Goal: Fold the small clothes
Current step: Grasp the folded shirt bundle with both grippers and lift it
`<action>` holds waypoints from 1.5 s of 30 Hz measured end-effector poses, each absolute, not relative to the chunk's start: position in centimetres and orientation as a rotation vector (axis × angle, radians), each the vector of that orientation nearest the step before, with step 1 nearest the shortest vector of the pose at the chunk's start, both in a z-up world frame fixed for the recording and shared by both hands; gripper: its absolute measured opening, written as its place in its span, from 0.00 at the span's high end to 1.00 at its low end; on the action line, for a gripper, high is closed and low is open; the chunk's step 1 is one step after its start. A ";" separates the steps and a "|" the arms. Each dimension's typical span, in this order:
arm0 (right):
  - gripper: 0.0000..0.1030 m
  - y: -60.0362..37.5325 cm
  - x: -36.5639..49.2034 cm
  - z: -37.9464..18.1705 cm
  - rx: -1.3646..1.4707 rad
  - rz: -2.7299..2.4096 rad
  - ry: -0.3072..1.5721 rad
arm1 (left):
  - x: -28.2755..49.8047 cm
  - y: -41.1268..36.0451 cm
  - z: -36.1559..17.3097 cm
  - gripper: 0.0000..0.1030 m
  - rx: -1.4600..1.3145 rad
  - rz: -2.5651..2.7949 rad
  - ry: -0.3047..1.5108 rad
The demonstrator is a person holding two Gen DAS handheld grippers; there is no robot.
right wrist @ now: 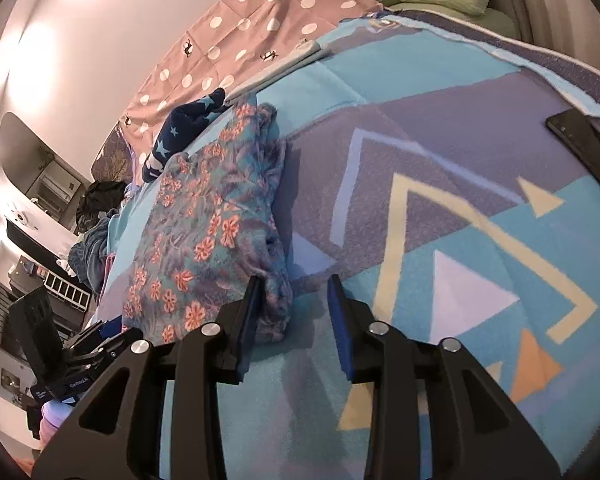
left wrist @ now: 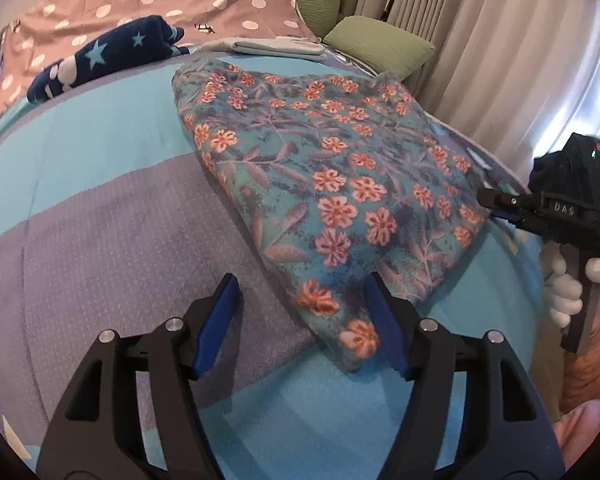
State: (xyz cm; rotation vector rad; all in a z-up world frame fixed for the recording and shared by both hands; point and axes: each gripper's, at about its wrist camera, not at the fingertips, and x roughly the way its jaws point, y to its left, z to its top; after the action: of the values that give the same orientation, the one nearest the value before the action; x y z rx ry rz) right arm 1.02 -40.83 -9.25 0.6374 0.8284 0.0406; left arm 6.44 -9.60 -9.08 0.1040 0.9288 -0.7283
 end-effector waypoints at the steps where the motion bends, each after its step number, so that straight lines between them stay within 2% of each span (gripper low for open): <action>1: 0.62 -40.9 1.0 -9.0 0.629 0.041 0.830 | 6.7 -9.5 -8.9 0.35 0.087 -0.736 0.935; 2: 0.60 -41.2 1.2 -8.6 0.621 0.048 0.830 | 7.0 -9.2 -8.6 0.35 0.058 -0.749 0.936; 4: 0.49 -41.5 1.4 -7.5 0.613 0.088 0.810 | 7.5 -8.8 -8.2 0.35 0.028 -0.756 0.926; 7: 0.41 -41.8 2.8 -6.1 0.583 0.143 0.792 | 8.6 -8.9 -7.7 0.34 -0.010 -0.756 0.914; 18: 0.40 -41.3 10.2 -8.6 0.515 0.236 0.960 | 12.1 -10.3 -8.7 0.32 -0.034 -0.765 0.954; 27: 0.40 -41.9 13.7 -9.9 0.564 0.397 0.964 | 14.8 -11.3 -9.8 0.26 -0.066 -0.816 0.995; 36: 0.40 -42.2 20.7 -10.8 0.636 0.565 0.973 | 21.0 -11.9 -10.6 0.28 -0.177 -0.886 1.050; 37: 0.43 -42.0 21.3 -10.8 0.633 0.584 0.971 | 22.0 -12.1 -10.8 0.29 -0.191 -0.889 1.050; 38: 0.47 -41.9 21.9 -10.9 0.629 0.599 0.968 | 22.9 -12.3 -10.9 0.36 -0.202 -0.883 1.048; 39: 0.60 -41.6 22.4 -11.0 0.617 0.609 0.968 | 23.5 -12.4 -11.0 0.53 -0.206 -0.873 1.048; 40: 0.75 -41.3 22.9 -11.2 0.608 0.611 0.980 | 24.3 -12.6 -11.3 0.65 -0.219 -0.850 1.055; 41: 0.79 -41.0 23.0 -11.4 0.607 0.612 0.993 | 24.8 -12.5 -11.6 0.81 -0.239 -0.840 1.065; 42: 0.81 -40.9 22.8 -11.3 0.601 0.602 0.995 | 25.3 -12.4 -11.9 0.85 -0.282 -0.844 1.081; 45: 0.84 -40.4 21.1 -9.1 0.518 0.542 0.932 | 24.2 -12.8 -10.3 0.87 -0.238 -0.837 1.009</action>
State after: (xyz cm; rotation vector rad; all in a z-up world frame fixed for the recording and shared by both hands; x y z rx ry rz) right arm 21.11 -40.36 -9.10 0.5176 0.9323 0.5422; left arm 24.22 -12.77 -10.25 -0.2377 1.0092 -0.8369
